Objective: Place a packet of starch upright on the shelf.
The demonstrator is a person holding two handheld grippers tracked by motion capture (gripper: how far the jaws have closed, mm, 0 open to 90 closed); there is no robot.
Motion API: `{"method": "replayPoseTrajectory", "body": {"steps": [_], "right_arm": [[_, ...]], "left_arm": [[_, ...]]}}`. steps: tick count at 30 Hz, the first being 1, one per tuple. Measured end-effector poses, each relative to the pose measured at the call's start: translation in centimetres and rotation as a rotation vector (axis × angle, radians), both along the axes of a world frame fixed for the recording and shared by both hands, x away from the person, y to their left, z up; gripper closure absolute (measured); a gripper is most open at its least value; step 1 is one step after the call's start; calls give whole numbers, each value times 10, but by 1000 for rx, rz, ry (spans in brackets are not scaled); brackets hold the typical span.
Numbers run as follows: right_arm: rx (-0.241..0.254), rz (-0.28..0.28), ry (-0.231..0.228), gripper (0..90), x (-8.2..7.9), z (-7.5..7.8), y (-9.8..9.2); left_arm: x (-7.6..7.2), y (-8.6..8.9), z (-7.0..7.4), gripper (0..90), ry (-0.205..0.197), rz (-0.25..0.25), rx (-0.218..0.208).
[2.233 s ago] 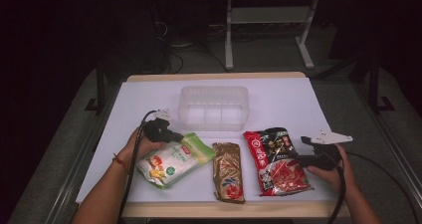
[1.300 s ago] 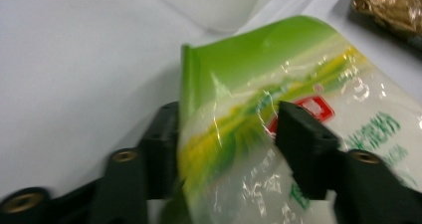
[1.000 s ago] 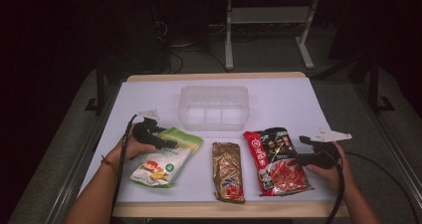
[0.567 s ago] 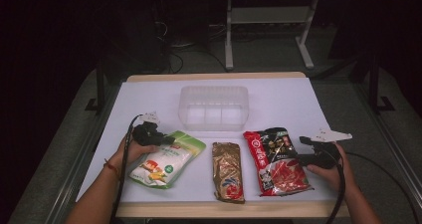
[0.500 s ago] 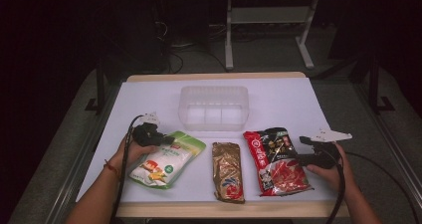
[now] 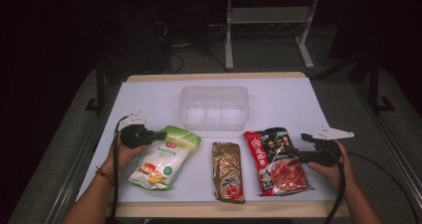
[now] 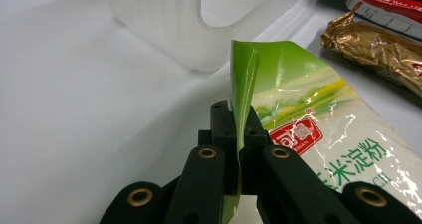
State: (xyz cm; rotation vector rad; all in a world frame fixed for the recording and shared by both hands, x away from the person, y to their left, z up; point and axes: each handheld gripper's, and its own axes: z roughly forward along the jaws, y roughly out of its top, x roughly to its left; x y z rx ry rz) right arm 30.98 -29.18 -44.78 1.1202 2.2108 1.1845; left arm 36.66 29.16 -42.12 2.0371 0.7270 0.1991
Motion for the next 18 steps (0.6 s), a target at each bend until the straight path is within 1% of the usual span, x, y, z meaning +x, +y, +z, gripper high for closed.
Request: {"method": "replayPoseTrajectory", "body": {"steps": [1, 2, 3, 4, 5, 6, 8, 9, 11, 13, 15, 17, 18], "right_arm": [[3, -5, -3, 262, 1, 0, 0], [4, -7, -3, 262, 1, 1, -1], [5, -7, -4, 262, 1, 1, -1], [5, -7, -3, 262, 2, 1, -1], [6, -6, -2, 262, 2, 0, -1], [7, -7, 2, 262, 2, 0, -1], [5, -9, 1, 263, 2, 0, -1], [5, -8, -3, 263, 2, 1, -2], [6, -13, -9, 263, 1, 2, -2], [8, -17, -12, 263, 1, 3, -3], [15, -24, -14, 263, 1, 4, -3], [16, -24, -16, 263, 1, 4, -3], [15, -25, -17, 264, 1, 4, -3]], "left_arm": [[-2, 2, 3, 899, -4, 6, -15], [-6, 5, 8, 899, -9, 12, -47], [-9, 7, 11, 899, -20, 17, -64], [-12, 9, 14, 899, -26, 20, -72], [-17, 11, 18, 899, -33, 24, -89], [-21, 14, 21, 899, -40, 25, -116], [-28, 18, 26, 900, -50, 30, -145], [-32, 21, 30, 900, -62, 34, -150], [-38, 24, 35, 900, -69, 34, -176], [-43, 27, 40, 900, -78, 46, -189], [-47, 28, 44, 900, -77, 35, -204], [-49, 27, 50, 900, -67, 44, -201], [-50, 27, 52, 900, -66, 45, -207]]}}
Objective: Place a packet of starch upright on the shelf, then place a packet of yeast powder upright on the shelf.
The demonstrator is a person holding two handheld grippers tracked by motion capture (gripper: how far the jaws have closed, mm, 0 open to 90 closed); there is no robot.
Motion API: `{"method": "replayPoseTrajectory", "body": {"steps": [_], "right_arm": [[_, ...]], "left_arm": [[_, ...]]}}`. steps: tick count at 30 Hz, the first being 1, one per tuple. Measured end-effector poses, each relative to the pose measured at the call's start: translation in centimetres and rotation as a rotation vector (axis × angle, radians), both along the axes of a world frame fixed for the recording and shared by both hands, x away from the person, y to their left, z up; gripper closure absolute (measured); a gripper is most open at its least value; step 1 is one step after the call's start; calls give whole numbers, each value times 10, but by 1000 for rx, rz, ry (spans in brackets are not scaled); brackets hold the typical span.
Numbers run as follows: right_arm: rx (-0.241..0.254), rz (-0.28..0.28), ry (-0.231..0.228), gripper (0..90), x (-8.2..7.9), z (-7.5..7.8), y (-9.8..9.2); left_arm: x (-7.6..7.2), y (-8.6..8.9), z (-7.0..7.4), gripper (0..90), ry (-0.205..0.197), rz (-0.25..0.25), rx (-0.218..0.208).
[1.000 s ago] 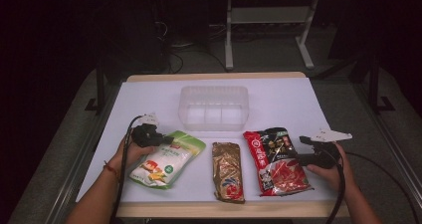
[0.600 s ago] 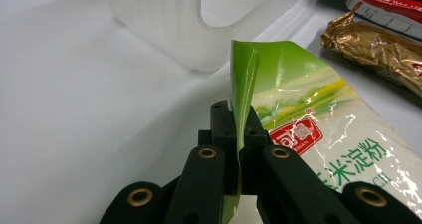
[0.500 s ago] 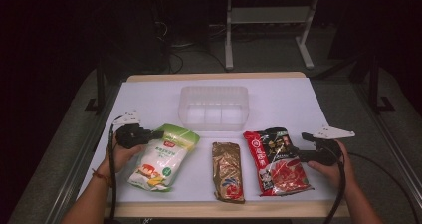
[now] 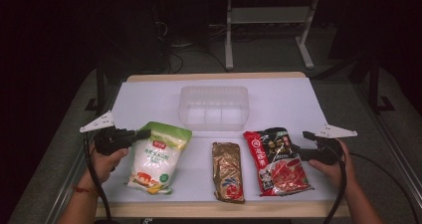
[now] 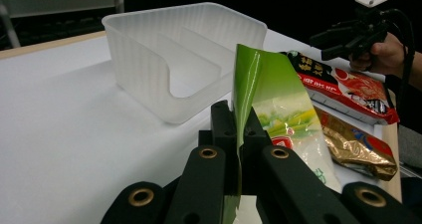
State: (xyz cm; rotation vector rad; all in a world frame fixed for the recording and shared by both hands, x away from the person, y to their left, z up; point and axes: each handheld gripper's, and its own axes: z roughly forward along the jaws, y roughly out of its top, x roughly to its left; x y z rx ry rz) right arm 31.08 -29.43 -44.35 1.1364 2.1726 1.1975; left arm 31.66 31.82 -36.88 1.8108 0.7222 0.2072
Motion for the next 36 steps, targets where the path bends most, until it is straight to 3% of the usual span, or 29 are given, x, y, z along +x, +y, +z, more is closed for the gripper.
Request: {"method": "replayPoseTrajectory", "body": {"steps": [9, 13, 17, 36], "right_arm": [[2, 4, 4, 266, 1, -1, 0], [2, 7, -1, 266, 1, 0, 0], [1, 5, -1, 266, 1, 0, 0], [4, -4, -1, 266, 0, 0, -1]], "left_arm": [[-15, -8, 21, 900, -35, -5, -16], [-17, -9, 24, 900, -41, 6, -23], [-19, -11, 27, 900, -44, -4, -49], [-33, -30, 43, 900, -90, -37, -84]]}}
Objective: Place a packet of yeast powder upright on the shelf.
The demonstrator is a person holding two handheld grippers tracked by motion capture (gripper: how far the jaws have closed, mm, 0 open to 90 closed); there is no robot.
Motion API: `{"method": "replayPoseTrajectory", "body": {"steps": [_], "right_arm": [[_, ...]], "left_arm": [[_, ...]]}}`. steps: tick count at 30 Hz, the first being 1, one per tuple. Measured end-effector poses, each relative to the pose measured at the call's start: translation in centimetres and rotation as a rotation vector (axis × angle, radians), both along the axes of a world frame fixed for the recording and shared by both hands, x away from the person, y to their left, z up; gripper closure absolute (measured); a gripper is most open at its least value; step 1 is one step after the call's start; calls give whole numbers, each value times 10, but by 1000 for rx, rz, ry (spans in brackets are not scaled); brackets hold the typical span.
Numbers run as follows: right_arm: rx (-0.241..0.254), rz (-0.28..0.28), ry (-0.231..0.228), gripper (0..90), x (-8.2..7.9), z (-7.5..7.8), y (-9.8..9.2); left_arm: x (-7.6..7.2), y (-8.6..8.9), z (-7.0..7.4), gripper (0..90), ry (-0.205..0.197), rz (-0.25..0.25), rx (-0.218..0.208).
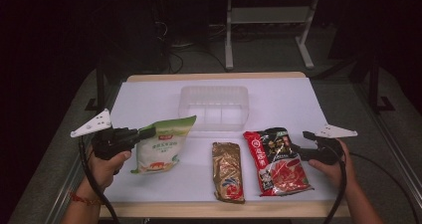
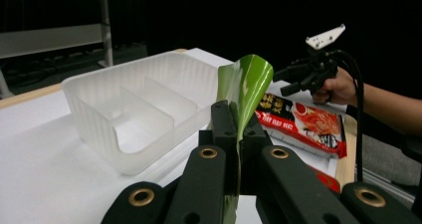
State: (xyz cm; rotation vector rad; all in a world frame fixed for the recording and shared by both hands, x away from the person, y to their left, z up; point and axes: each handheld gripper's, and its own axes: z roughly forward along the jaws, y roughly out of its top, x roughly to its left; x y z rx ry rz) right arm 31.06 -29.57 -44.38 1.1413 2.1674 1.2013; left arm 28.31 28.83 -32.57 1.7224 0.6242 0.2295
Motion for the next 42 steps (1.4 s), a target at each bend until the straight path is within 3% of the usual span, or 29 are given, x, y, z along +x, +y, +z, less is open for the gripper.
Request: {"method": "replayPoseTrajectory", "body": {"steps": [8, 15, 22, 31, 42], "right_arm": [[7, -17, -10, 266, -3, 2, -4], [7, -21, -10, 266, -4, 2, -3], [14, -28, -6, 266, -4, 2, -4], [17, -33, -9, 266, -5, 2, -6], [22, -46, -9, 265, -5, 2, -8]], "left_arm": [[0, 1, 5, 900, -11, 45, -56], [1, -6, 12, 900, -21, 43, -84], [3, -14, 28, 900, -46, 49, -113], [19, -29, 43, 900, -55, 64, -134], [50, -49, 61, 900, -66, 91, -151]]}}
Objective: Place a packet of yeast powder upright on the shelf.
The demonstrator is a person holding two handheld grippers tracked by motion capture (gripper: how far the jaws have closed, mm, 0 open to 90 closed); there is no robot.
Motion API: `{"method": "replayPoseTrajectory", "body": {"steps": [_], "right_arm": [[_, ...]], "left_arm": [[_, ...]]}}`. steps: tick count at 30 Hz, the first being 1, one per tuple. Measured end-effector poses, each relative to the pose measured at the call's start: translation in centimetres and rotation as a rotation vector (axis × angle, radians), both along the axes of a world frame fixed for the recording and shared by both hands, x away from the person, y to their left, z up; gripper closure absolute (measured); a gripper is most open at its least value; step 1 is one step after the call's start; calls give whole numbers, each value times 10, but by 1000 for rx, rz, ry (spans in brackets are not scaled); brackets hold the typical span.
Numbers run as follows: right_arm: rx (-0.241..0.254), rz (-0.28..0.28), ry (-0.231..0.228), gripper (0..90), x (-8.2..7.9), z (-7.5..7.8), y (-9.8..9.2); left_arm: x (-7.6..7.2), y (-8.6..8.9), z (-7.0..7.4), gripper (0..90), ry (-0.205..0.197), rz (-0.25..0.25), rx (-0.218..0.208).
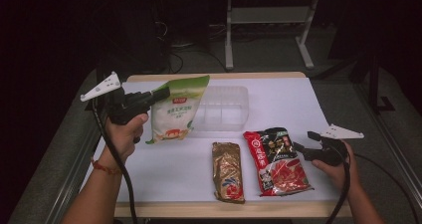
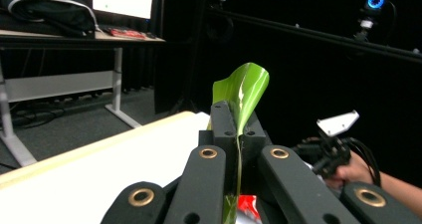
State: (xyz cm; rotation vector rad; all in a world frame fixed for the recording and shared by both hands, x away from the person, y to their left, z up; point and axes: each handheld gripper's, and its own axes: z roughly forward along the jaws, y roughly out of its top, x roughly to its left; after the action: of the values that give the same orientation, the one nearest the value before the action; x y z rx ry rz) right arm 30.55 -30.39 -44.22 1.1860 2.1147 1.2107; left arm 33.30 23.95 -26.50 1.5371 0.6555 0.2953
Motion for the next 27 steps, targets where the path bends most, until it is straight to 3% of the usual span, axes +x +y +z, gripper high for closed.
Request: {"method": "replayPoseTrajectory", "body": {"steps": [9, 18, 24, 27], "right_arm": [[1, 1, -2, 265, 0, 0, -1], [-1, -3, -3, 267, 0, -1, -2], [-4, -1, -5, 266, 0, 0, -2], [0, -3, -7, 266, 0, 0, -3]], "left_arm": [[35, -17, -3, 900, 35, 52, -38], [63, -33, -12, 900, 48, 149, -29], [81, -41, -22, 900, 63, 212, -63], [87, -47, -27, 900, 58, 234, -61]]}}
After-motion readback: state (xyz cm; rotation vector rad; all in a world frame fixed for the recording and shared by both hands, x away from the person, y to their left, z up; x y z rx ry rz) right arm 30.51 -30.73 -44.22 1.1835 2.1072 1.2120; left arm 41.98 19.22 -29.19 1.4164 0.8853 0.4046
